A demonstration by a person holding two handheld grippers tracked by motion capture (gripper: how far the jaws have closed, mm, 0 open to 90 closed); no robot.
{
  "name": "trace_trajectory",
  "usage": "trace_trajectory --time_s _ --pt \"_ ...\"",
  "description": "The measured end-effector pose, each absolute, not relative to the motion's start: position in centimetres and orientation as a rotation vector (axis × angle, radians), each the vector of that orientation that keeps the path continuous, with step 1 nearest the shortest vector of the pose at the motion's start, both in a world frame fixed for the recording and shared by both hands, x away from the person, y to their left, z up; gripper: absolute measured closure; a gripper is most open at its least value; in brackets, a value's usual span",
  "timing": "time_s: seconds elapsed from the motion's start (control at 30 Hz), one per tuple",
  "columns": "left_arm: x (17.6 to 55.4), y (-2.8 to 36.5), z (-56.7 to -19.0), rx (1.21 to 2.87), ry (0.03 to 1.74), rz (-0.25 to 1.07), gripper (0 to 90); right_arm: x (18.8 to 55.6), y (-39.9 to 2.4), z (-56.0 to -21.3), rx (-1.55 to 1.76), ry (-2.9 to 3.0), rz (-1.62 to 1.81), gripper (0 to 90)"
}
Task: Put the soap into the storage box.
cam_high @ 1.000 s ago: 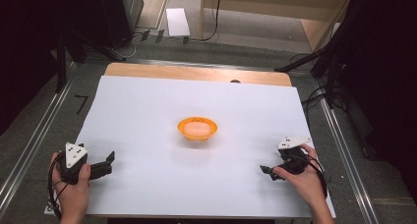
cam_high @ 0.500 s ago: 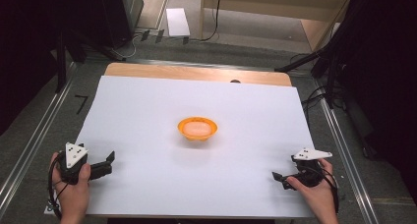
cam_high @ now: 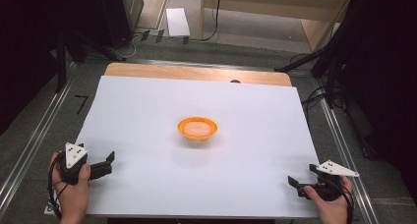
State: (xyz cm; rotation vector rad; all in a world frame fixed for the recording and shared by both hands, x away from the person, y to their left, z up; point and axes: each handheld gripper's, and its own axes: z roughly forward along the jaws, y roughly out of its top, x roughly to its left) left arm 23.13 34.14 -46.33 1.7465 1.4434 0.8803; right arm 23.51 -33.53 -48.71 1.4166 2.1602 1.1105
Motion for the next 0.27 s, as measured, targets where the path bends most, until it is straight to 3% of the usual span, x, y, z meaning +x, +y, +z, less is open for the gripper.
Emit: trace_trajectory --time_s 0.27 --pt "23.14 34.14 -46.33 1.749 1.441 0.88 0.0 22.82 -34.48 -48.67 1.439 2.085 1.174 0.5"
